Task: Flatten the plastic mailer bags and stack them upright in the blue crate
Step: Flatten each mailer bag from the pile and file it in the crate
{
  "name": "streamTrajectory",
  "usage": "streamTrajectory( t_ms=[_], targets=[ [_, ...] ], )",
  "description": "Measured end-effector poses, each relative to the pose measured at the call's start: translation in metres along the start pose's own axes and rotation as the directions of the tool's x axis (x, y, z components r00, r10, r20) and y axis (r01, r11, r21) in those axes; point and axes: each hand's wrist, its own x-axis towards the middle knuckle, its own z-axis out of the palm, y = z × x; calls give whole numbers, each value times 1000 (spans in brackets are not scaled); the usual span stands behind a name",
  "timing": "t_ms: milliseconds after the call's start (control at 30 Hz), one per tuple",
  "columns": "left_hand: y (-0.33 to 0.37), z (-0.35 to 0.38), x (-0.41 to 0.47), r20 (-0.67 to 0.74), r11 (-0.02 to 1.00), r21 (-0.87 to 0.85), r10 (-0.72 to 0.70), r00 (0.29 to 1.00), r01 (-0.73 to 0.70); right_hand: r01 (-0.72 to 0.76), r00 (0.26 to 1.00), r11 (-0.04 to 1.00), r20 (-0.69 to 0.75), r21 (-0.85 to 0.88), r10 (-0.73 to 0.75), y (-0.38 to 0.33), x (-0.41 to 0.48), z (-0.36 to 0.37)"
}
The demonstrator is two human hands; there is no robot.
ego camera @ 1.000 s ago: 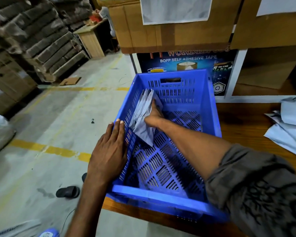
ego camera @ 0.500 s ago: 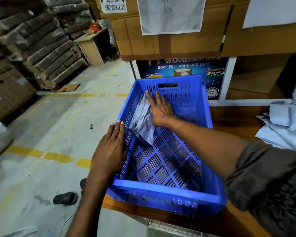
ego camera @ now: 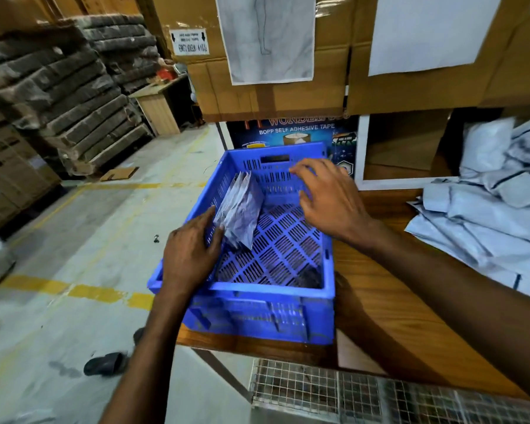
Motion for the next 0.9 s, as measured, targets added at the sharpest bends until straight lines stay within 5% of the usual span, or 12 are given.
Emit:
streamTrajectory(
  t_ms=[167,467,633,900],
  targets=[
    [97,16,-37,-94,980,-182,66,993,-83,-69,993,996,-91,50,73,49,-92,-29],
    [274,94,-95,-247,943,-192,223,943,-273,-227,971,973,90,42,222,162,-233,-94],
    [324,169,-128,27,953,-254,179,983,-167,-334,937,942,118,15,330,238,-279,-107],
    [344,241,-148,441,990,-99,134,887,-100,-401,889,907,182,-130,419,330,-255,-102]
  ],
)
